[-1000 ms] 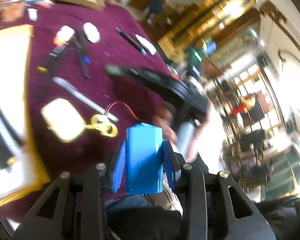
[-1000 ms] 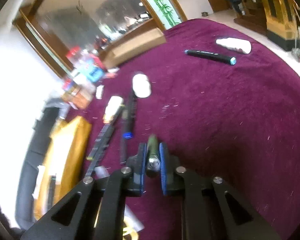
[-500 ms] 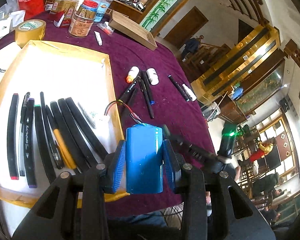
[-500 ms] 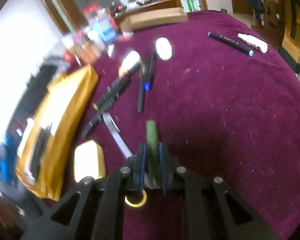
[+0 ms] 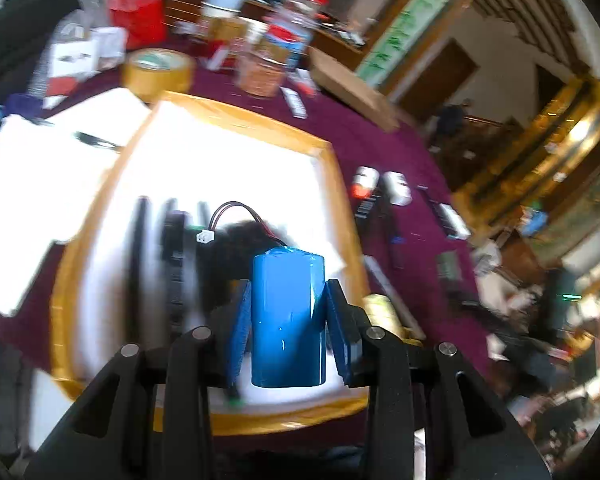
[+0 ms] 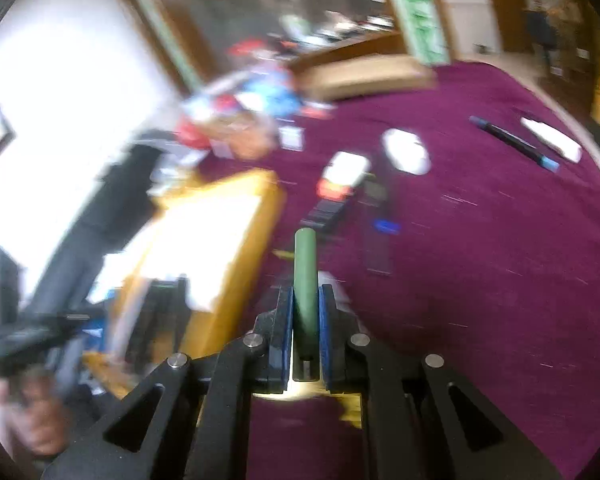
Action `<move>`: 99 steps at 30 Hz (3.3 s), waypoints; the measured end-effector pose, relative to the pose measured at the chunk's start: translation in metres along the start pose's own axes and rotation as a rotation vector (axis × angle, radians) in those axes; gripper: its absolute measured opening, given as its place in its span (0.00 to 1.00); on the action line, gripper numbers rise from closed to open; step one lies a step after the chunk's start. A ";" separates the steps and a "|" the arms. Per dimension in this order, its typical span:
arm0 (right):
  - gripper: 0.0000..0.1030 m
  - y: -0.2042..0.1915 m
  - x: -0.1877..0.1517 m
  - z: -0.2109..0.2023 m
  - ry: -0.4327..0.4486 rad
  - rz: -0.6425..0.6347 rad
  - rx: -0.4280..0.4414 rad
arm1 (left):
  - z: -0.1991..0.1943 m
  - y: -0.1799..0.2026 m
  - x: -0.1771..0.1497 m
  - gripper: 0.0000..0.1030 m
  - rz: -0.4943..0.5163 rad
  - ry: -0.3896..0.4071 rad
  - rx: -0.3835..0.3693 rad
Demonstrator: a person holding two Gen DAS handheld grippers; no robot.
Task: Organize rigid objects
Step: 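Carry the green cylinder and blue battery into the tray and release them, then move both open tools back over the pile, then grasp the clear pen with the right tool while the left tool grasps the yellow cartoon case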
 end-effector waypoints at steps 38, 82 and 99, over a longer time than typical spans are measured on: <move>0.27 -0.078 -0.026 0.043 -0.114 -0.164 0.201 | 0.008 -0.014 -0.004 0.49 0.030 0.040 0.190; 0.07 0.115 -0.013 -0.009 0.025 0.061 -0.071 | 0.144 0.121 -0.042 0.50 0.202 -0.396 0.306; 0.07 0.121 -0.011 -0.006 0.019 0.089 -0.054 | 0.161 0.142 -0.056 0.46 0.387 -0.351 0.403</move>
Point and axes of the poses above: each gripper's, at about its wrist camera, not at the fingertips, and z roughly the way its jaws point, y to its right, x to its top, the point moved 10 cm from there along z, roughly the way its jaws point, and after that the axes turned 9 degrees about -y, right-handed, at the moved point
